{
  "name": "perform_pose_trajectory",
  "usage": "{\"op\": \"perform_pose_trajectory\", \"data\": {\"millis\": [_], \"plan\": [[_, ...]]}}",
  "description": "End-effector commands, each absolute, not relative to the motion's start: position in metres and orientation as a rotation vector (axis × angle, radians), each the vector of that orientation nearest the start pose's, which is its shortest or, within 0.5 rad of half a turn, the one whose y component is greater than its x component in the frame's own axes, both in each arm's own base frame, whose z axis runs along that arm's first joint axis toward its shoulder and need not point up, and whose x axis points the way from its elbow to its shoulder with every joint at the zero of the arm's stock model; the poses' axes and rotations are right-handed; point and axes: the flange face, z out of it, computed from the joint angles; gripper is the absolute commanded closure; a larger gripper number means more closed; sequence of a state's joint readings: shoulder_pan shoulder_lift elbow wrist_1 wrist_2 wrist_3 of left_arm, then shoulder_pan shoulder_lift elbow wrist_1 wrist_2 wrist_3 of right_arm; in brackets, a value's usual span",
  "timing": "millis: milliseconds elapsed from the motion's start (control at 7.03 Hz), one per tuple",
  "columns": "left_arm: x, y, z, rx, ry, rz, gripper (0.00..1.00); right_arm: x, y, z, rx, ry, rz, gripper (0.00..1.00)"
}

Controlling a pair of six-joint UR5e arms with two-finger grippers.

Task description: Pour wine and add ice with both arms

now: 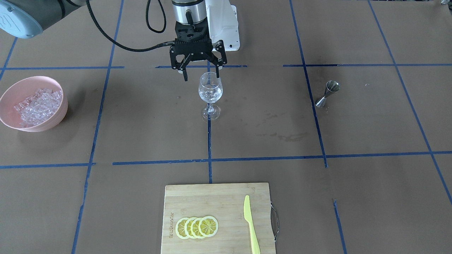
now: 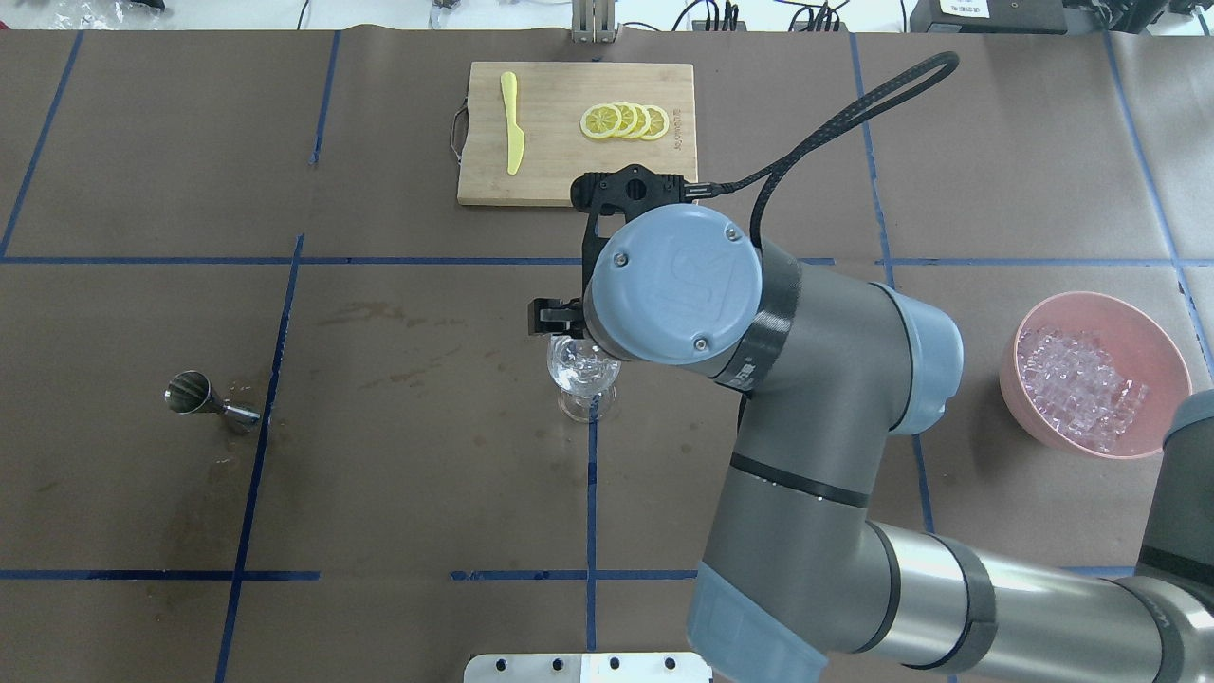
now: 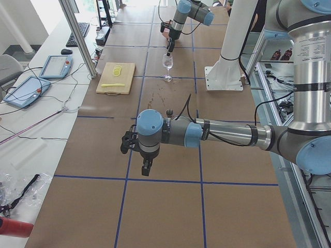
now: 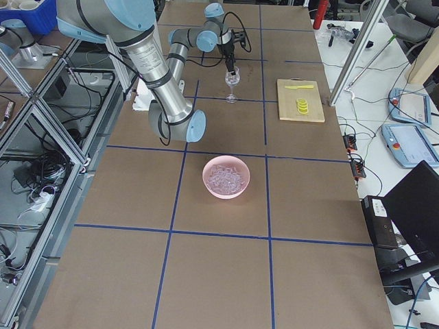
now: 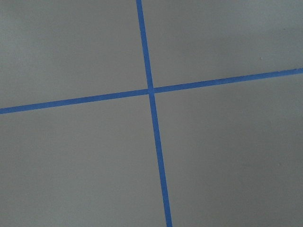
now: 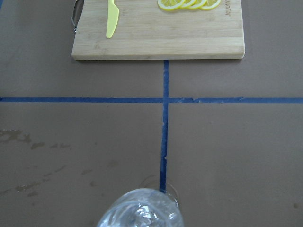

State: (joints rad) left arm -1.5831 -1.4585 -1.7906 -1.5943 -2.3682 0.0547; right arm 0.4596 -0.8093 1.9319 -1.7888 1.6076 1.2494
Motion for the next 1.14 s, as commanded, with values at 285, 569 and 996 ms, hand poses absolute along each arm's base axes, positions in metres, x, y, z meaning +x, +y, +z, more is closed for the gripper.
{"op": "perform_pose_trajectory", "data": {"millis": [285, 569, 996], "plan": [[-0.069, -0.447, 0.603, 0.168, 0.723, 0.168, 0.00, -0.350, -0.475, 0.210, 0.290, -0.745, -0.113, 0.00], [-0.072, -0.432, 0.617, 0.150, 0.723, 0.185, 0.00, -0.258, -0.514, 0.282, 0.261, -0.713, -0.249, 0.00], [-0.074, -0.430, 0.617, 0.149, 0.725, 0.180, 0.00, -0.105, -0.517, 0.420, 0.200, -0.685, -0.372, 0.00]]}}
